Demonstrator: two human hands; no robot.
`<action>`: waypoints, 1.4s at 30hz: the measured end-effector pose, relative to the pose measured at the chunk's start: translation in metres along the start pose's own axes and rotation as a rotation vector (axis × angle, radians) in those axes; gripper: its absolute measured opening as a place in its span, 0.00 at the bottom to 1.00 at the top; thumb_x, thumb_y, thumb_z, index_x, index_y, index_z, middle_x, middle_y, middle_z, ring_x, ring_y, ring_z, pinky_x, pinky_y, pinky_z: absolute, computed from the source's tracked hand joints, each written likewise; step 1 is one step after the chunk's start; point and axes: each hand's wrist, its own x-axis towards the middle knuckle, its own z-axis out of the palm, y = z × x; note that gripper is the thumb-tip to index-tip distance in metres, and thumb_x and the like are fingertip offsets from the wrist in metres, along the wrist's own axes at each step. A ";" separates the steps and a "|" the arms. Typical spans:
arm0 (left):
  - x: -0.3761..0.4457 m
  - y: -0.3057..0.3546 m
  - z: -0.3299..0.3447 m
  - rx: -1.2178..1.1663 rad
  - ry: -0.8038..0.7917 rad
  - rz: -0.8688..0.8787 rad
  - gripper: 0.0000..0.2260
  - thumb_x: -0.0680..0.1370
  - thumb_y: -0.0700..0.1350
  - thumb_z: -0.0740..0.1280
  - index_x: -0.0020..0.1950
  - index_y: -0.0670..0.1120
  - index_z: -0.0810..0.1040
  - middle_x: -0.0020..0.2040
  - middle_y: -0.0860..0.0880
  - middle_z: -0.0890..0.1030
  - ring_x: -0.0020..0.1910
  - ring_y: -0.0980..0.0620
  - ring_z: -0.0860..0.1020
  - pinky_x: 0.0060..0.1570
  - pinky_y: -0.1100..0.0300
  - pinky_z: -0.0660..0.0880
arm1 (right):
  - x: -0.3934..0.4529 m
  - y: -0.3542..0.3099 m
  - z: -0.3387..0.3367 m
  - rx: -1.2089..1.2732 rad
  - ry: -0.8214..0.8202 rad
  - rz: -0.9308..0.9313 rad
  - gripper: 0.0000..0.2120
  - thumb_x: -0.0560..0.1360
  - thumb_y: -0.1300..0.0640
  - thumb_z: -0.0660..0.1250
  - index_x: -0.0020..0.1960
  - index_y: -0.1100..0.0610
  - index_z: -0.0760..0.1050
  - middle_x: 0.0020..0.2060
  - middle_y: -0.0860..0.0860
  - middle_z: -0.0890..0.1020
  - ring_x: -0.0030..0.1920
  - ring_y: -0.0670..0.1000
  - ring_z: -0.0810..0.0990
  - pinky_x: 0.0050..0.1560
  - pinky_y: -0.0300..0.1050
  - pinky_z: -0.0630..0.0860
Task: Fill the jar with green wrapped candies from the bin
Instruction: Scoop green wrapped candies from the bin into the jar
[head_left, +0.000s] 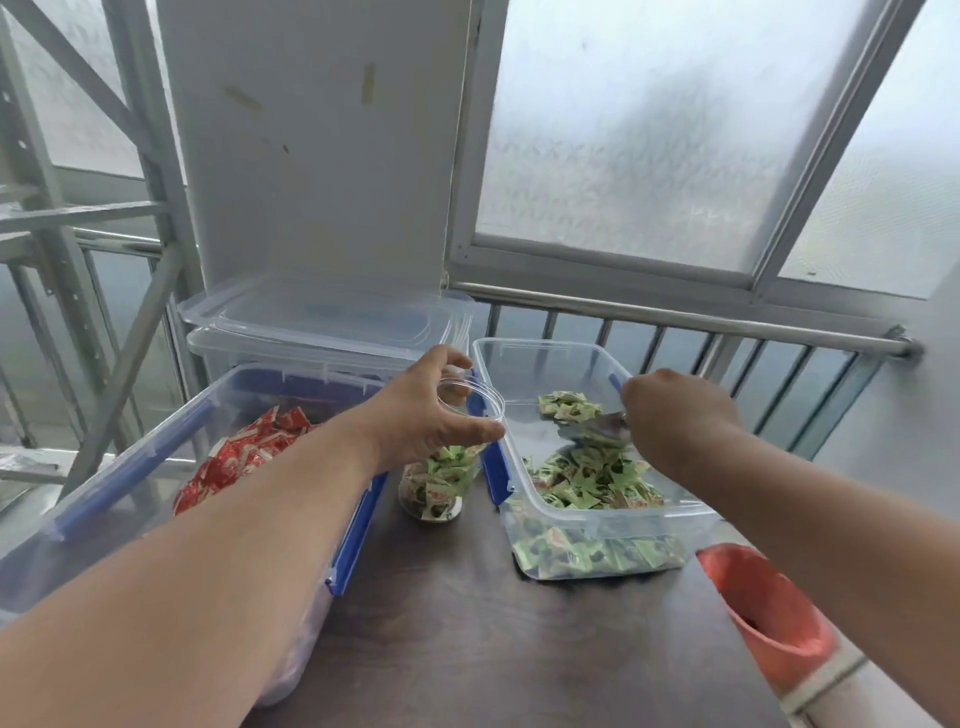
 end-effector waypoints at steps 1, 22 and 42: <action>0.001 0.000 0.000 -0.003 -0.001 -0.002 0.39 0.72 0.54 0.86 0.76 0.56 0.69 0.75 0.49 0.77 0.71 0.50 0.79 0.63 0.55 0.81 | 0.003 -0.002 0.000 0.000 0.009 -0.009 0.09 0.80 0.62 0.62 0.54 0.56 0.80 0.34 0.50 0.71 0.38 0.58 0.78 0.37 0.49 0.75; 0.002 0.000 0.000 0.019 0.007 -0.011 0.37 0.72 0.56 0.86 0.75 0.57 0.72 0.70 0.54 0.79 0.71 0.53 0.79 0.72 0.48 0.80 | 0.052 -0.027 0.068 0.506 -0.311 0.044 0.20 0.81 0.61 0.64 0.72 0.61 0.67 0.52 0.57 0.78 0.49 0.56 0.75 0.48 0.46 0.71; 0.000 0.005 0.001 -0.001 -0.001 -0.021 0.39 0.71 0.56 0.87 0.77 0.57 0.70 0.70 0.54 0.79 0.70 0.53 0.79 0.72 0.46 0.80 | 0.053 0.016 0.061 1.117 -0.124 0.238 0.08 0.81 0.59 0.67 0.57 0.48 0.76 0.50 0.55 0.84 0.39 0.56 0.81 0.32 0.46 0.75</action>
